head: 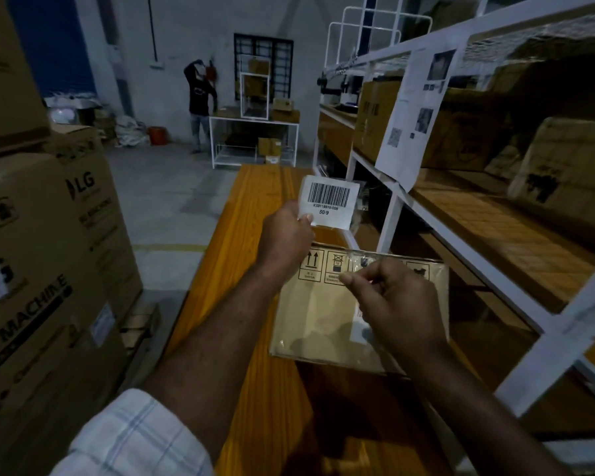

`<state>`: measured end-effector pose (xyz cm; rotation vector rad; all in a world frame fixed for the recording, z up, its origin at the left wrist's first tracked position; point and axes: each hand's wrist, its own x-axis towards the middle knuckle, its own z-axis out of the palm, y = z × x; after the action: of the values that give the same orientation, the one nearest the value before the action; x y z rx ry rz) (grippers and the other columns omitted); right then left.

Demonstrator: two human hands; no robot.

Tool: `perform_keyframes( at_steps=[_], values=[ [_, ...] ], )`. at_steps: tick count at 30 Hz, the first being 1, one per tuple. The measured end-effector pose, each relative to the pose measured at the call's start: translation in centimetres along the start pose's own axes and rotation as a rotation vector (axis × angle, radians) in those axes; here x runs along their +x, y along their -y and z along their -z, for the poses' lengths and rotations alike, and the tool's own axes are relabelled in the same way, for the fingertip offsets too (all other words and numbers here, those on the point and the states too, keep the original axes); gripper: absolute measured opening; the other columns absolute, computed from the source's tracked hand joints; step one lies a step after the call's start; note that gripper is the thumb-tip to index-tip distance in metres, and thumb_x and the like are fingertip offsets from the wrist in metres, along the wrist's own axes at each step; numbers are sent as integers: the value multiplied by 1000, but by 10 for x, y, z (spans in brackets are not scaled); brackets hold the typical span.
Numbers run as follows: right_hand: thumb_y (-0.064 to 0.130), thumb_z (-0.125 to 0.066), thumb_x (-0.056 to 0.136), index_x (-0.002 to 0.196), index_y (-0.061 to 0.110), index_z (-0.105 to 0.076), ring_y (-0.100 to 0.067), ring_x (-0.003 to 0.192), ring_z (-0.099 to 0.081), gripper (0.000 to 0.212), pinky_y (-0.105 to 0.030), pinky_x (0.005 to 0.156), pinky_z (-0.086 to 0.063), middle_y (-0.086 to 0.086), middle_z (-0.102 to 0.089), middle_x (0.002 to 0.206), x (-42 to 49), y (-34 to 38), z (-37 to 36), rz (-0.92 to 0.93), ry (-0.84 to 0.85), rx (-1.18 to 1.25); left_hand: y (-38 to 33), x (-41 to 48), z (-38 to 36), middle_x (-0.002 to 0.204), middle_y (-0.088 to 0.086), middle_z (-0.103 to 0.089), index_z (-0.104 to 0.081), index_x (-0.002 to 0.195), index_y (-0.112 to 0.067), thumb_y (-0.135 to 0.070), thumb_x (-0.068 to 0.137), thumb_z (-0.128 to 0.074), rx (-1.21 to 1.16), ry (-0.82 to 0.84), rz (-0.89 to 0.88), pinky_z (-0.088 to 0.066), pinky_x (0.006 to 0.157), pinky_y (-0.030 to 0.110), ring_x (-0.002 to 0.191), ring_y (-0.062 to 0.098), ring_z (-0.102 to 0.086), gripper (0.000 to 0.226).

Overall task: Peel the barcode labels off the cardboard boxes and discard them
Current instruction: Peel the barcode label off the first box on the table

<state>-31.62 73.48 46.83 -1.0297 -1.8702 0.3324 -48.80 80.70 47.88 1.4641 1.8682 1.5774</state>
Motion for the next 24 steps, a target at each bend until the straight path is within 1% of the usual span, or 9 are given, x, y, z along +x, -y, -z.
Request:
perform_keyframes(
  at_steps=[2, 4, 6, 8, 10, 14, 19, 22, 24],
  values=[
    [26, -65, 89, 91, 25, -64, 0, 87, -60, 2, -26, 68, -53, 14, -64, 94, 1, -8, -6, 99, 74, -105, 1, 0, 0, 99, 0, -69, -58, 119, -19, -27, 103, -50, 8, 0, -3, -36, 42, 9, 74, 3, -61, 20],
    [15, -63, 89, 115, 25, -61, -13, 127, -46, 28, -36, 97, -48, 3, -49, 137, 1, -21, -18, 212, 103, -340, 2, 1, 0, 102, 1, -70, -58, 120, -19, -26, 102, -50, 8, -4, -9, -36, 45, 9, 79, 6, -63, 21],
    [29, -54, 95, 140, 21, -44, -24, 148, -17, 46, -50, 116, -26, -8, -23, 159, -1, -30, -31, 283, 126, -585, 3, 2, -1, 103, 2, -70, -58, 119, -18, -26, 102, -51, 1, -9, -15, -38, 48, 11, 84, 11, -65, 20],
    [55, -32, 96, 152, 19, -23, -26, 150, 2, 68, -55, 119, -12, -12, -4, 163, 3, -29, -39, 230, 168, -691, 4, 3, -2, 102, 3, -70, -59, 117, -17, -25, 102, -51, 0, -11, -23, -39, 50, 16, 87, 15, -67, 19],
    [73, -21, 86, 155, 20, -11, -27, 150, 3, 87, -59, 118, -5, -11, -2, 163, 14, -27, -41, 116, 136, -722, 6, 5, -4, 102, 4, -70, -59, 117, -17, -25, 102, -51, 5, -9, -28, -40, 51, 17, 88, 17, -67, 19],
    [90, -26, 71, 150, 27, -22, -29, 146, -17, 101, -66, 113, 1, -4, -28, 155, 32, -17, -42, 2, 147, -779, 7, 8, -4, 103, 2, -70, -59, 118, -17, -25, 102, -51, 23, -23, -33, -38, 51, 15, 90, 16, -67, 20],
    [100, -35, 50, 153, 29, 11, -35, 148, 12, 133, -71, 107, 10, -12, 0, 162, 21, -15, -41, 87, 341, -854, 9, 11, -3, 104, 2, -70, -59, 119, -16, -24, 102, -51, -14, -49, -27, -41, 53, 16, 92, 16, -68, 21],
    [100, -37, 47, 153, 28, 5, -34, 148, -2, 135, -71, 108, 9, -12, -12, 159, 20, -17, -40, 124, 336, -853, 12, 11, -5, 104, 3, -70, -60, 119, -16, -24, 102, -52, -15, -56, -27, -40, 54, 15, 92, 16, -67, 20],
    [96, -45, 50, 151, 28, -17, -33, 139, -26, 124, -70, 108, -1, -10, -32, 147, 20, -22, -47, 135, 270, -851, 16, 10, -7, 102, 1, -70, -60, 116, -17, -23, 101, -53, -3, -56, -24, -41, 53, 16, 90, 16, -67, 18]
  ],
)
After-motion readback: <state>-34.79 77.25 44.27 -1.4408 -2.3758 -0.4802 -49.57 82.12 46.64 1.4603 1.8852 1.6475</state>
